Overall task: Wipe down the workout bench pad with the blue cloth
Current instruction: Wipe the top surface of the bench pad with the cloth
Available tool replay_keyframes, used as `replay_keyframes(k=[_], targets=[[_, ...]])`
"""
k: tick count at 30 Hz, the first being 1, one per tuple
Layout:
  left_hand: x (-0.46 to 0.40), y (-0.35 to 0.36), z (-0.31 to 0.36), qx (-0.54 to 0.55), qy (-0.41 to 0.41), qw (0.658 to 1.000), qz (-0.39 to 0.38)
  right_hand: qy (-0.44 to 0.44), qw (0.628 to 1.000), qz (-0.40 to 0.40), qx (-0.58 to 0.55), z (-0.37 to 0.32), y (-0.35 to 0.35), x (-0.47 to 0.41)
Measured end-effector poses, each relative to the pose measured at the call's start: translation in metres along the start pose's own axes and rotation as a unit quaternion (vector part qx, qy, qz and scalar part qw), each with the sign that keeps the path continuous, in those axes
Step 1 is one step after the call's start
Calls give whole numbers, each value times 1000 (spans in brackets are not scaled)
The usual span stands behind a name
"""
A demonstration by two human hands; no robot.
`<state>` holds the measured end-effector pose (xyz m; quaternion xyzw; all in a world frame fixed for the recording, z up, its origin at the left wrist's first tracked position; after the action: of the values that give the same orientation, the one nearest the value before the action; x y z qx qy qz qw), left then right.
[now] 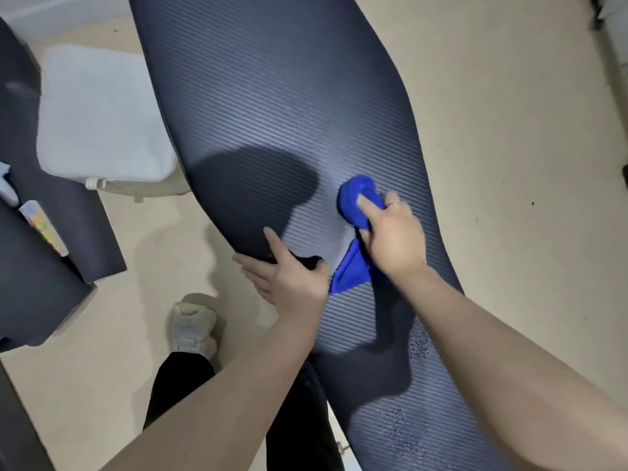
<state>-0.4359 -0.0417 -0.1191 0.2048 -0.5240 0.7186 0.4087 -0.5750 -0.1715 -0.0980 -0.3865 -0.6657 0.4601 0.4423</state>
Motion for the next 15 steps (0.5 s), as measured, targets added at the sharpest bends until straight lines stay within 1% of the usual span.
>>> replay_keyframes(k=[2, 3, 4, 5, 6, 8, 9, 10, 11, 12, 14, 15], targets=[[3, 3, -2, -39, 32, 999, -3, 141, 989, 39, -19, 59, -14, -16], [4, 5, -4, -55, 40, 998, -8, 173, 983, 49, -31, 75, -17, -16], [4, 8, -6, -70, 46, 996, -14, 174, 983, 53, -34, 80, -20, -14], [4, 10, -7, -87, 50, 995, -18, 152, 987, 47, -31, 76, -19, -8], [4, 11, -6, -106, 55, 993, -17, 110, 993, 36, -27, 65, -15, 2], [5, 11, -2, -134, 54, 989, -10, 2, 1000, -7, -13, 36, -5, 29], [5, 11, 0, -144, 47, 988, -9, -47, 999, -23, 12, 28, -1, 41], [5, 11, 1, -153, 42, 987, -10, -90, 995, -21, 46, 25, -2, 45], [5, 11, 0, -160, 38, 986, -12, -100, 992, -8, 75, 31, -6, 40], [5, 10, -1, -162, 37, 986, -13, -66, 993, 4, 95, 46, -12, 32], [4, 11, -2, -159, 41, 986, -11, 75, 992, 18, 96, 89, -22, 15], [3, 11, -3, -155, 44, 987, -8, 135, 988, 29, 71, 105, -23, 13]])
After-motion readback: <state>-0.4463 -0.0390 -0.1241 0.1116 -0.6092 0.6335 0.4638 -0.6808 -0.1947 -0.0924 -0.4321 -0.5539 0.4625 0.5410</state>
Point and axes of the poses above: each hand's wrist, its own x-axis away from the middle knuckle, its own y-axis out of the palm, z = x × y, the point moved 10 cm from there along -x, towards the middle knuckle, and after that the axes turned 3 degrees about z, right-handed, at the moved point
